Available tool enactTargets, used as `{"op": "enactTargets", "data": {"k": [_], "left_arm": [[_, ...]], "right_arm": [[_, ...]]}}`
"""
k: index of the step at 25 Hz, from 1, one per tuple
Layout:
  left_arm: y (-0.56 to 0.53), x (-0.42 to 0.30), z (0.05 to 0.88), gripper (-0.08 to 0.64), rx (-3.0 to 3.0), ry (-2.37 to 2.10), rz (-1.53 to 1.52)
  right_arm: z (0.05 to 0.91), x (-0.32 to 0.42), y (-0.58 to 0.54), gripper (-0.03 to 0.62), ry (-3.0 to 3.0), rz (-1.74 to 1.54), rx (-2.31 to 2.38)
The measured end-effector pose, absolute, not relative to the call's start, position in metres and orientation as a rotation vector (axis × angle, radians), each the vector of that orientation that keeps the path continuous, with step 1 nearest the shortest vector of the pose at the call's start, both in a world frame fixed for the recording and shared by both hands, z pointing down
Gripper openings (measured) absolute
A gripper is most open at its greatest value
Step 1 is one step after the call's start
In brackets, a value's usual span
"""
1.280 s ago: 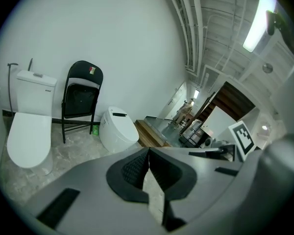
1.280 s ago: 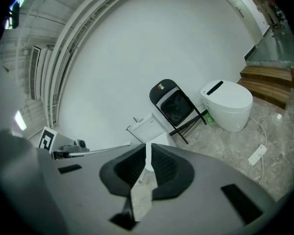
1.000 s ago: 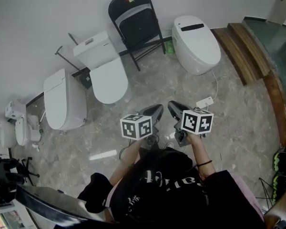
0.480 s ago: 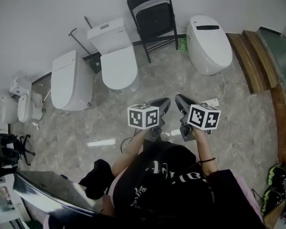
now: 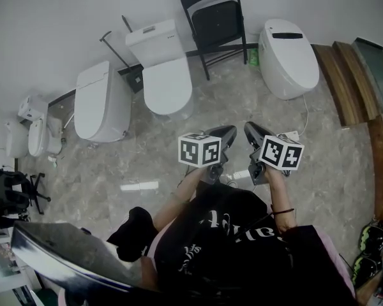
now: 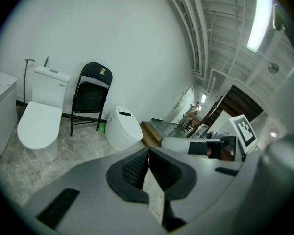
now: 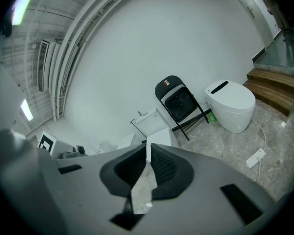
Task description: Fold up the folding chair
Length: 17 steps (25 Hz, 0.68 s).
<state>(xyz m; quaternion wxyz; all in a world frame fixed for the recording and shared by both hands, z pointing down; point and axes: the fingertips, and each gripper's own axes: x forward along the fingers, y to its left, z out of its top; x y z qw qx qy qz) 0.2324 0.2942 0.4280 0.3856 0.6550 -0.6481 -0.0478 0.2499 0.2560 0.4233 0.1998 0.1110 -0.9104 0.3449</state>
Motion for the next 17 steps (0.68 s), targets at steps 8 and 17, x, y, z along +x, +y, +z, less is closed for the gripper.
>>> {"op": "enactTargets", "data": {"k": [8,17], "left_arm": [[0.303,0.235,0.432,0.005,1.666,-1.664,-0.126],[0.31,0.239,0.437,0.005,1.661,-1.674,-0.129]], "right_arm": [[0.431,0.254,0.268,0.037,-2.548,0.953,0.295],[0.439,0.262,0.272,0.037,-2.542,0.945,0.3]]}}
